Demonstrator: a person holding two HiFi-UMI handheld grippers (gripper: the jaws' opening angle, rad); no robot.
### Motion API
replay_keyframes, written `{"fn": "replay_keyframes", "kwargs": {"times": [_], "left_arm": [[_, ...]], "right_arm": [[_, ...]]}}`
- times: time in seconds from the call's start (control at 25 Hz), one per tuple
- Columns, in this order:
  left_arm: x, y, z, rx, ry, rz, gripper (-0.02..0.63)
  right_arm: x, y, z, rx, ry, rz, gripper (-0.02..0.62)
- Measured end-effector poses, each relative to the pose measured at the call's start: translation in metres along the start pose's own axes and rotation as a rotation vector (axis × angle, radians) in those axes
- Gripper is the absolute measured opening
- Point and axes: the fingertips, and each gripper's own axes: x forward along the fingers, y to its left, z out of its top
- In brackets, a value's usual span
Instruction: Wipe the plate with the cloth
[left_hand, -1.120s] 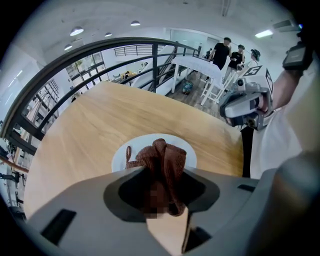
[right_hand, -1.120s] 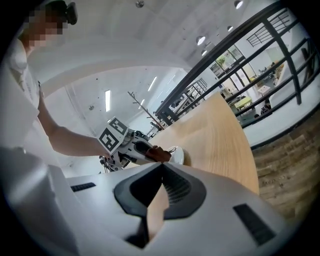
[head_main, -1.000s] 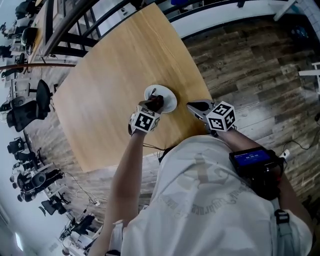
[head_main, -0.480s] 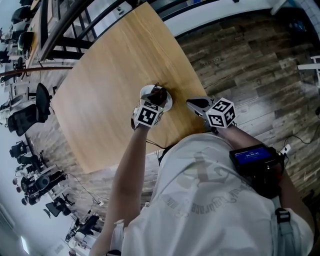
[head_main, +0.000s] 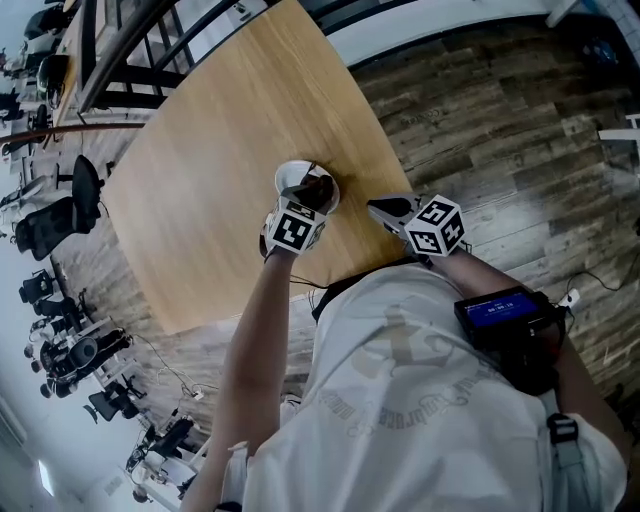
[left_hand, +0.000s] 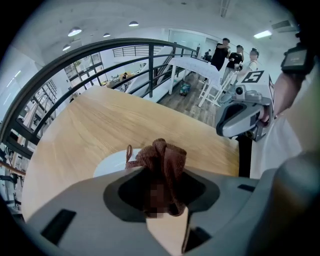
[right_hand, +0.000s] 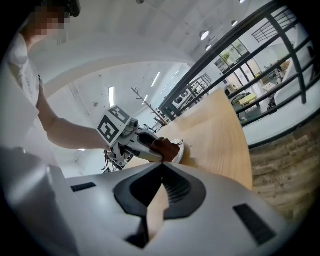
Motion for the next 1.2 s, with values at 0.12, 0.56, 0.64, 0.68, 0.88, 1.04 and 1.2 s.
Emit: {"fn": "replay_keyframes", "kwargs": {"times": [0.12,0.56,0.64,0.68,0.88,1.04,1.2], "left_arm": [[-0.005,-0.009,-0.008,-0.045,-0.023,0.004,0.170],[0.004,-0.021,0.024,-0.069,-0.142,0.026,0.170],[0.003,-0.024,0.034,-0.079,-0.186,0.006,0.170],[0.001,-0.027,0.038,-0.087,-0.214,-0.007,0.170],[-0.028,-0.015,0.026,-0.158,-0.352,0.002,0.169],[-0.051,-0.017,0.008,-0.230,-0.454,0.049,0.170],[-0.065,-0.023,-0.021,-0.280,-0.532,0.082,0.170]], "right_arm": [[0.001,0.008,-0.007,-0.031,0.036,0.033,0.014],[0.007,0.011,-0.013,-0.126,0.093,0.025,0.014],[0.006,0.008,-0.011,-0.130,0.091,0.010,0.014],[0.004,0.007,-0.010,-0.130,0.090,-0.002,0.014],[0.015,0.016,-0.006,-0.158,0.065,-0.033,0.014],[0.012,0.025,-0.002,-0.187,0.064,-0.039,0.014],[0.011,0.040,0.008,-0.216,0.043,-0.049,0.014]]}}
